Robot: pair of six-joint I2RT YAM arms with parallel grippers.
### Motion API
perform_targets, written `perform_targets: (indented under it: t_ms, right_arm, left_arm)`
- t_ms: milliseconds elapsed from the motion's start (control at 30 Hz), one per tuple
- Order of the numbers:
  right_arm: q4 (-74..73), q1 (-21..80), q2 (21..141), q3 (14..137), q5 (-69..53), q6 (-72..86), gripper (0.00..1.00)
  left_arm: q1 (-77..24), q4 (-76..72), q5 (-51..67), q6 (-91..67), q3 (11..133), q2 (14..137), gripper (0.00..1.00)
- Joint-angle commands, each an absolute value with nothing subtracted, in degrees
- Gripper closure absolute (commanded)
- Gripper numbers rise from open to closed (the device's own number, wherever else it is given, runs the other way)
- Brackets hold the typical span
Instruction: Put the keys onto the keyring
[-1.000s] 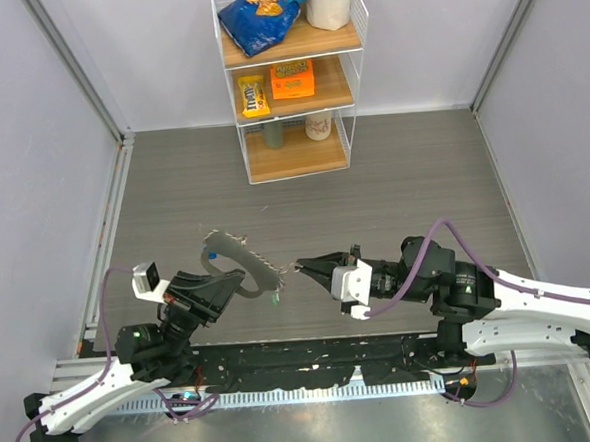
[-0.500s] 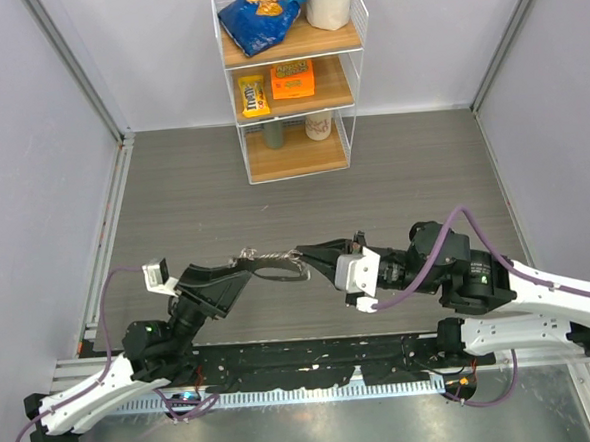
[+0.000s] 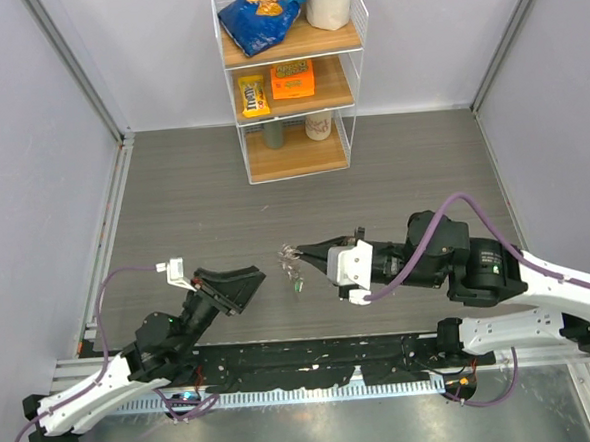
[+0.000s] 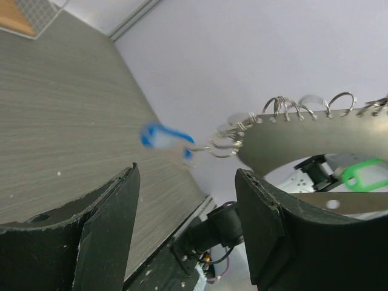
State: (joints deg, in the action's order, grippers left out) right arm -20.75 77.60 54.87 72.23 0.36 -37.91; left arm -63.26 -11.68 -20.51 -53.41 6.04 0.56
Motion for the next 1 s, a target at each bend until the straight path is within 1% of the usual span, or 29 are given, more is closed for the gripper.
perform_targets:
  t_ms: [0, 133, 333, 533, 800, 967]
  right_arm:
    - [-21.27, 78.40, 54.49, 76.99, 2.37, -35.33, 0.95]
    - [-24.77, 78.49, 55.37, 79.71, 3.77, -32.96, 0.95]
    - [-29.79, 78.57, 56.43, 83.67, 5.10, -29.18, 0.95]
    - [-33.92, 78.57, 57.22, 87.27, 5.19, -25.14, 0.95]
    - [-38.75, 78.57, 58.88, 90.78, 2.99, -19.52, 0.95]
    - [-40.78, 78.57, 60.99, 92.63, 2.46, -15.65, 0.94]
  left_arm:
    - [-63.19, -2.47, -23.64, -52.74, 9.49, -16.52, 0.30]
    - [-63.19, -0.26, -22.06, -52.21, 11.42, -15.12, 0.26]
    - [-63.11, -4.03, -17.06, -51.24, 14.67, -11.08, 0.24]
    - [-63.11, -4.75, -12.31, -46.85, 21.87, -4.23, 0.24]
    - [-63.11, -7.64, -9.85, -39.56, 28.03, 5.17, 0.24]
    - [-63.19, -11.51, -3.97, -35.69, 31.90, 11.59, 0.24]
